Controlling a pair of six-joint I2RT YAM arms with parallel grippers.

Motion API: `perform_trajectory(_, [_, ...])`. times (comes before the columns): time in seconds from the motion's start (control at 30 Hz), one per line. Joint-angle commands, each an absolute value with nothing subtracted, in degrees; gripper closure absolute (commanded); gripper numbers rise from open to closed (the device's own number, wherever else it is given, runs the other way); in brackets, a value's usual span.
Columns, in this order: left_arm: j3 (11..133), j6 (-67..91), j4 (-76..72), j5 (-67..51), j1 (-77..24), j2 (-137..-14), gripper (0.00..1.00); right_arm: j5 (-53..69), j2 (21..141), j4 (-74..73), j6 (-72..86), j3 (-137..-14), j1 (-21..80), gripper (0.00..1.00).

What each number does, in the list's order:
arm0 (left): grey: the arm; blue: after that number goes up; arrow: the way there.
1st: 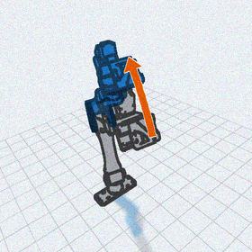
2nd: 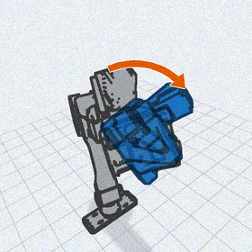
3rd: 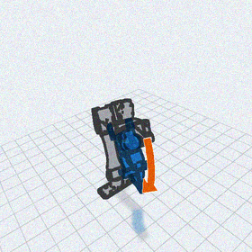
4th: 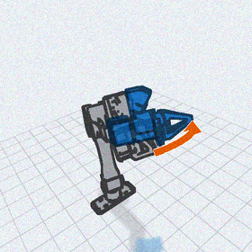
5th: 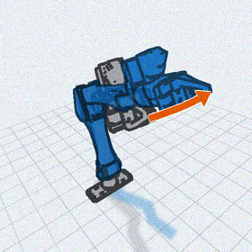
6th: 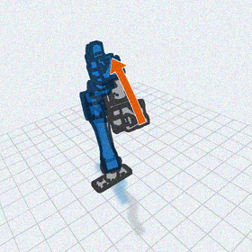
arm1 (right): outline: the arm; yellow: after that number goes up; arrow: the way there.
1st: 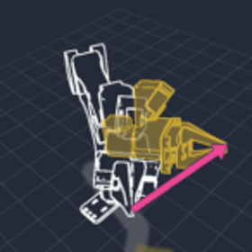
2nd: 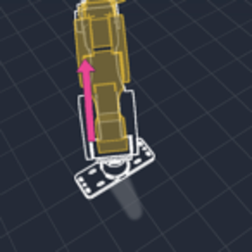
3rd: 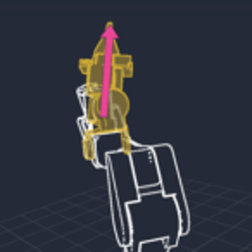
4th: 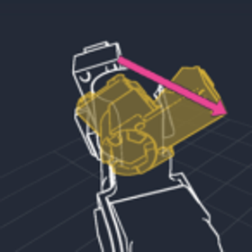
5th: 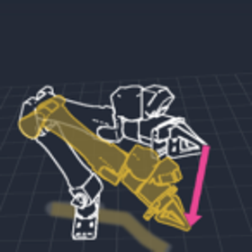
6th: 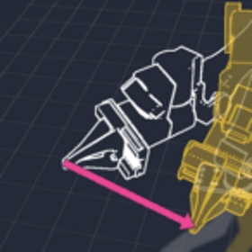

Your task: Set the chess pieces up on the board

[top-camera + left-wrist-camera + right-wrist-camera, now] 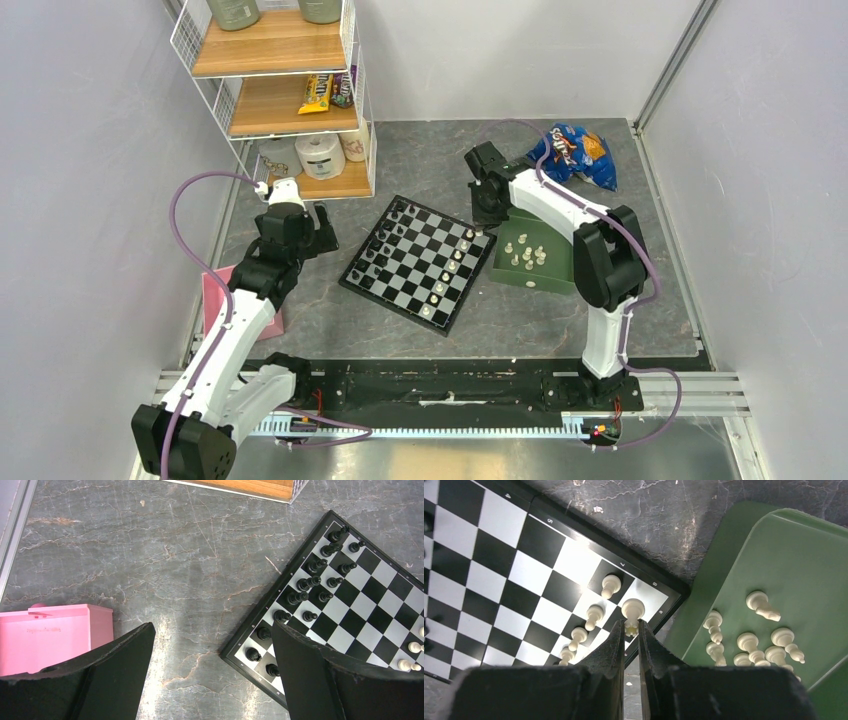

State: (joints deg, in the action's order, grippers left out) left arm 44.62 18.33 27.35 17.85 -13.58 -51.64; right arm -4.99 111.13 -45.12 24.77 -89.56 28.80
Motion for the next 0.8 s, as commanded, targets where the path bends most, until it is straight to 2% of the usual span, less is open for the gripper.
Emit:
perform_trajectory(0.0, [45.3,17.7,26.6,17.7,-13.4,-51.6,0.06,-6.5,113.1,-45.9,23.8,-91.8,28.7,0.9])
perform_trajectory(0.4, [45.4,17.6,26.9,18.3,-13.3,-51.9,0.06,-7.2,114.1,-47.2,23.7,-91.6,28.7,0.9])
perform_trajectory(0.77, [45.5,17.6,26.9,18.2,-13.4,-51.8,0.06,-5.9,115.0,-46.6,24.1,-92.0,28.7,0.86])
